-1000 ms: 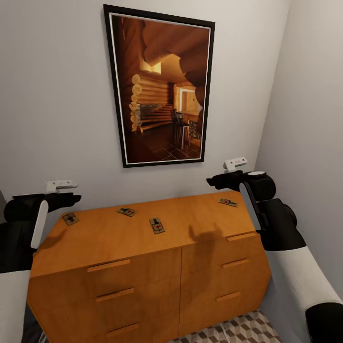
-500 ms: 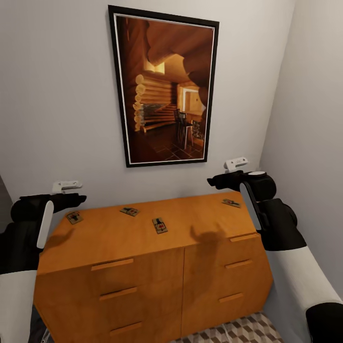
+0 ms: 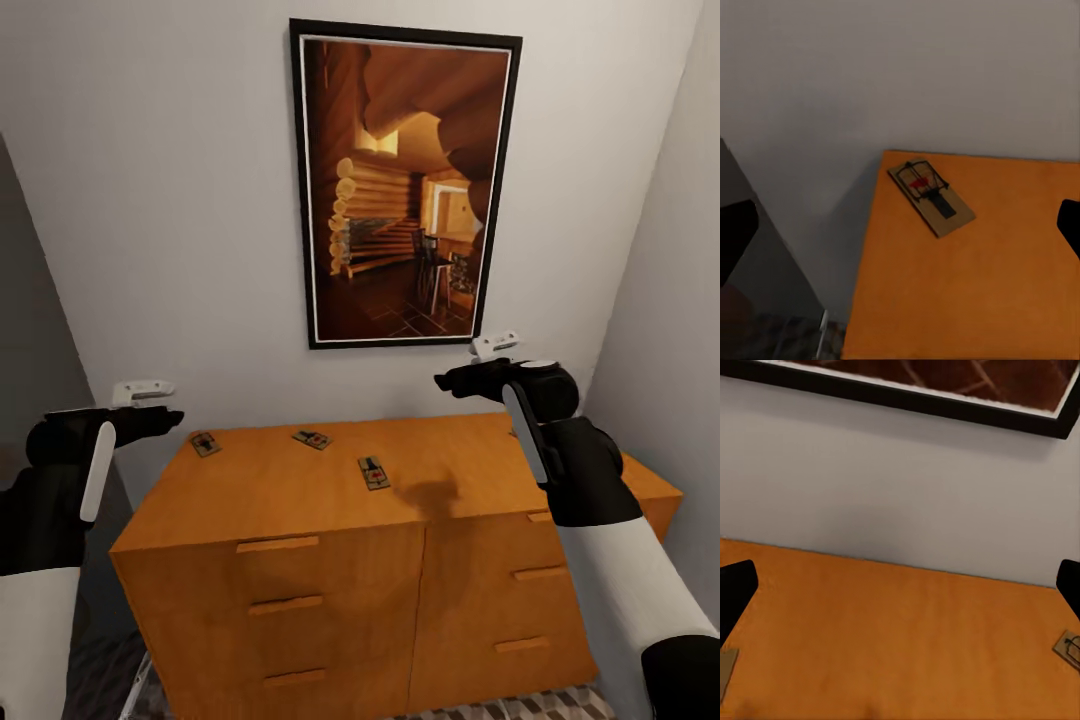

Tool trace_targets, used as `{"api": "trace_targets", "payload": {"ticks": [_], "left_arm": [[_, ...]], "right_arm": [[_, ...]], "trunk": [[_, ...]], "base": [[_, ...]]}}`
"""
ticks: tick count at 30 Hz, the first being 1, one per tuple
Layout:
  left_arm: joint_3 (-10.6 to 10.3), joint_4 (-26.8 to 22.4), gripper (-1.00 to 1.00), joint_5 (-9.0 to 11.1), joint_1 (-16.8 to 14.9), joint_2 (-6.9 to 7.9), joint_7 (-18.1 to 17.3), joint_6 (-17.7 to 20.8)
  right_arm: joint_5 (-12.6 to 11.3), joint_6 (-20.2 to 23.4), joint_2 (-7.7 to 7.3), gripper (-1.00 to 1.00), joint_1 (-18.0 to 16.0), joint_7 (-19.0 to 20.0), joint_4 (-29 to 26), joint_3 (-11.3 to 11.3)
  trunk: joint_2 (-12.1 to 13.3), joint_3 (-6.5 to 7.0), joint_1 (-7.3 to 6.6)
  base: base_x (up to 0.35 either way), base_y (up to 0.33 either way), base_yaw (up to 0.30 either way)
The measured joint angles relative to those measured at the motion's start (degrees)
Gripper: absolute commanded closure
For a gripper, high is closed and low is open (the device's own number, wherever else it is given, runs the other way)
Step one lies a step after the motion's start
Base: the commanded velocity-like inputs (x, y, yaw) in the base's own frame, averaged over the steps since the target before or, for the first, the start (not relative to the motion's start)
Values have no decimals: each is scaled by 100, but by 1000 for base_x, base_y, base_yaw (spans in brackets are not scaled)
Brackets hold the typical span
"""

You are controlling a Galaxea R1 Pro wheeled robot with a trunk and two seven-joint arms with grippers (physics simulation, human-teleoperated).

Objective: Take the four mousetraps from the cabinet in the bathroom and place them on the bathroom floor. Make sure all four end up on the same floor surface, and ensure that at least two of them are either under or directly next to the same bathroom sink.

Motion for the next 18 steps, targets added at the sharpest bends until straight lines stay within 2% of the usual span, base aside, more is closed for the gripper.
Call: {"api": "trace_targets", "payload": {"ticks": [9, 18], "left_arm": [[0, 2, -100, -6, 0, -4, 1, 0], [0, 3, -100, -3, -1, -7, -2, -1]], "right_arm": [[0, 0, 19, -100, -2, 0, 0, 3], [4, 1, 17, -100, -1, 0, -1, 6]], "trunk": [[0, 0, 0], [0, 0, 0]], "base": [[0, 0, 262], [0, 0, 74]]}}
